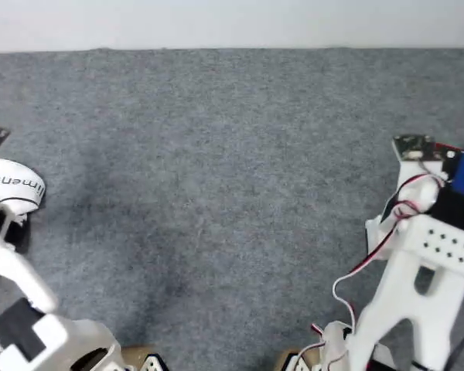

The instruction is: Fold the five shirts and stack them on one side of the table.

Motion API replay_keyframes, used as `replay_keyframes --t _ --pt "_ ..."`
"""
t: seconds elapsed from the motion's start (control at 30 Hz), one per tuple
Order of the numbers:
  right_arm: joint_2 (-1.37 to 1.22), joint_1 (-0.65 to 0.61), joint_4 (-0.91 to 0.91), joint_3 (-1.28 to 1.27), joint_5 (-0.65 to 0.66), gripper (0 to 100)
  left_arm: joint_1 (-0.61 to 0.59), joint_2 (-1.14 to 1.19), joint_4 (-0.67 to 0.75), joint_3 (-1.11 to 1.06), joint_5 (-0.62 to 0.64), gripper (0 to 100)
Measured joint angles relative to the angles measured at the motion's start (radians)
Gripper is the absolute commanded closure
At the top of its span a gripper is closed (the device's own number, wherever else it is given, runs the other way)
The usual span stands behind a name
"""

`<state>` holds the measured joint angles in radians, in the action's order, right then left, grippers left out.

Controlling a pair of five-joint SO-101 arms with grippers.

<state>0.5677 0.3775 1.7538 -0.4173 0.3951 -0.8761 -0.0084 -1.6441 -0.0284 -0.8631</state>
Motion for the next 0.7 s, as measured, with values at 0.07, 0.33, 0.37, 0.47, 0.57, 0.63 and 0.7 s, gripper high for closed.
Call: replay_keyframes --t 0.07,0.33,0.37,0.47,0.57,0.63,0.7 --pt "0.008 0.0 0.0 -0.028 0.0 99.0 -0.026 0.04 0.041 0.002 -0.04 80" --pt "0.012 0.0 0.0 -0.038 0.0 99.0 -0.072 0.239 0.192 0.078 -0.06 81" --pt "0.012 0.0 0.0 -0.038 0.0 99.0 -0.074 0.264 0.204 0.089 -0.06 81" --pt "0.012 0.0 0.0 -0.038 0.0 99.0 -0.075 0.336 0.255 0.11 -0.058 81" --pt "0.012 0.0 0.0 -0.038 0.0 99.0 -0.077 0.397 0.307 0.112 -0.035 88" --pt "0.012 0.0 0.0 -0.038 0.0 99.0 -0.077 0.434 0.328 0.114 -0.015 98" --pt "0.012 0.0 0.0 -0.038 0.0 99.0 -0.072 0.451 0.334 0.114 -0.006 98"
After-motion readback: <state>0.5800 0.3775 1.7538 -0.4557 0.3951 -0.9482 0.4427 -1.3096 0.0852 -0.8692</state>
